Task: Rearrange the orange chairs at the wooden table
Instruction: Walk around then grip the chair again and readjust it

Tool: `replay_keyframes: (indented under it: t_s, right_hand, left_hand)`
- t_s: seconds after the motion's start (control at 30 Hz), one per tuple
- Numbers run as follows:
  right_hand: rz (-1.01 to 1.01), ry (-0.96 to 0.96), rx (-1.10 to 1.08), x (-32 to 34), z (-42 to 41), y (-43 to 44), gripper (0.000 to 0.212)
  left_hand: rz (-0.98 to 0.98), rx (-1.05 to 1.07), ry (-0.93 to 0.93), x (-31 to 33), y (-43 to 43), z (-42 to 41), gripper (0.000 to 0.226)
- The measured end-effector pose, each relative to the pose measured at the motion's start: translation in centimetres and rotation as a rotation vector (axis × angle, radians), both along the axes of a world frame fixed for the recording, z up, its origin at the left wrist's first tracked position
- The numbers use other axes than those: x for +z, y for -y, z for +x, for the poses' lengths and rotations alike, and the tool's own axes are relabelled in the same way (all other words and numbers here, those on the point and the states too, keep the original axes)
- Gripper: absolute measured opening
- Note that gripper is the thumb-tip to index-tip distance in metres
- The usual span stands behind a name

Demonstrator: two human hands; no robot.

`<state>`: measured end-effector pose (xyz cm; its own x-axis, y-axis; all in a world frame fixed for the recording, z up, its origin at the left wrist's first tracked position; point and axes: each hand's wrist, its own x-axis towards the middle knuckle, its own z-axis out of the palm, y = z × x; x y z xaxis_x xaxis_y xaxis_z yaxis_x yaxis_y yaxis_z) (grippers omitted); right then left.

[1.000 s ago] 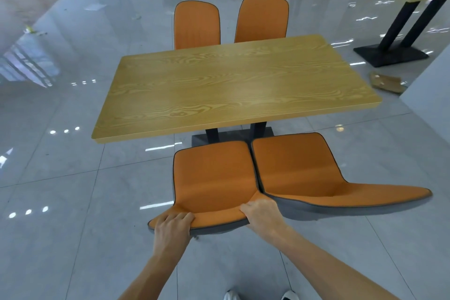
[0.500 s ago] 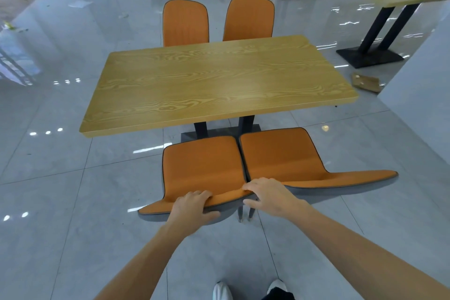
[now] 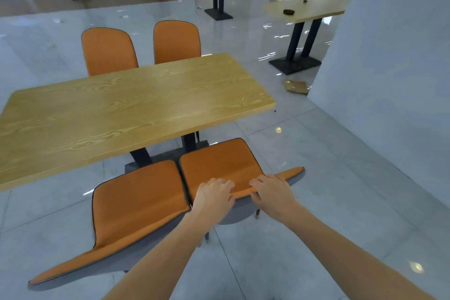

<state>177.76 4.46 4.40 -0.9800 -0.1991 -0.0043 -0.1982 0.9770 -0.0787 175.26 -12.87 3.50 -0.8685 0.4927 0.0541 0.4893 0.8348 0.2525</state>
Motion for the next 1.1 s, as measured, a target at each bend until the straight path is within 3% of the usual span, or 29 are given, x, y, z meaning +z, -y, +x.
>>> replay_keyframes:
  t_s: [0.23,0.37,0.67,1.1]
  right_hand:
    - [-0.020,-0.105,-0.132,1.1,-1.0,-15.5,0.015]
    - [-0.012,-0.114,-0.167,2.5,-2.0,-23.1,0.026]
    - [0.015,-0.070,-0.228,1.4,-6.6,-34.5,0.031]
    - [0.030,-0.013,-0.251,0.2,-24.9,-51.4,0.026]
  left_hand:
    - [0.068,-0.093,-0.161,1.4,-16.6,-2.1,0.023]
    - [0.101,-0.113,-0.199,2.3,-24.6,-4.0,0.030]
    - [0.018,-0.154,-0.125,1.2,-37.1,-9.9,0.016]
    - [0.066,-0.065,-0.059,-1.0,-55.0,-28.2,0.028]
